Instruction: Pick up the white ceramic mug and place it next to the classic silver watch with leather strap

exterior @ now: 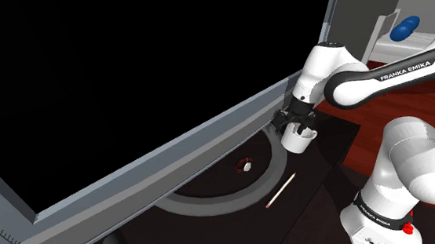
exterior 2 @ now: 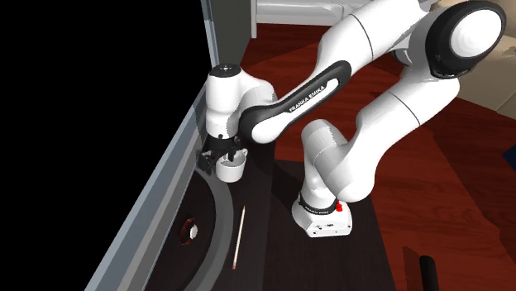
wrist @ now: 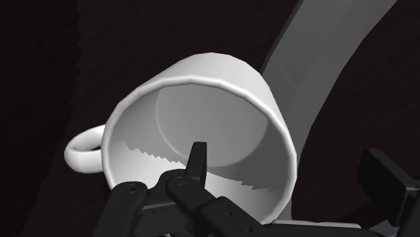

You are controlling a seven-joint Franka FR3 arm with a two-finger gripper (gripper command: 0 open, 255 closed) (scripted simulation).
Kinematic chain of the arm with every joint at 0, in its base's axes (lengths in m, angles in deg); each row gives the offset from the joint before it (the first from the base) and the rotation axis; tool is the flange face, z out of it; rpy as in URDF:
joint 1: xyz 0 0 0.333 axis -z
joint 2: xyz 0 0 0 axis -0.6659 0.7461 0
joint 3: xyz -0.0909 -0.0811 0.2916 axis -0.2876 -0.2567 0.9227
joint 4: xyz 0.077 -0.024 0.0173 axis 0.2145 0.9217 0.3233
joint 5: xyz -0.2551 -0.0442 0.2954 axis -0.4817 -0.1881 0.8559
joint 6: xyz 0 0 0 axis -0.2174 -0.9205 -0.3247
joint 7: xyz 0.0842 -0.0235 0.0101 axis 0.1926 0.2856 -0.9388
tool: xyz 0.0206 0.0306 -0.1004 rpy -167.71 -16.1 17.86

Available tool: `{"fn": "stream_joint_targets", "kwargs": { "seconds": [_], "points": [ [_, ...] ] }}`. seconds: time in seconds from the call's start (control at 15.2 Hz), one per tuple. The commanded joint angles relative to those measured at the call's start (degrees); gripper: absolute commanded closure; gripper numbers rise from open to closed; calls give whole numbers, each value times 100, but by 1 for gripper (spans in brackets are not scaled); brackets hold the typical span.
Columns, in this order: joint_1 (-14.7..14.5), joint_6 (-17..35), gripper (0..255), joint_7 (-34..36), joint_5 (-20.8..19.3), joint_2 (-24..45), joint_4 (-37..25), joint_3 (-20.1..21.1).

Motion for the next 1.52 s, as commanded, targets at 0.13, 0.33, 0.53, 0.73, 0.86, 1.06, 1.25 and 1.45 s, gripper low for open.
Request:
{"fn": "stream_joint_targets", "kwargs": {
  "seconds": [0.13,0.33,0.53,0.73,0.86,1.06,1.25,1.45],
  "points": [
    [-13,195,0,18,-41,131,59,-52],
    [-14,195,0,18,-41,132,59,-52],
    [-13,194,0,18,-40,131,59,-52],
    [-13,194,255,18,-40,131,59,-52],
    [-13,194,255,18,-40,131,59,-52],
    [-13,194,255,18,-40,131,59,-52],
    [-17,81,255,17,-8,58,16,-14],
    [-36,-246,255,15,88,-135,-123,98]
  ]
}}
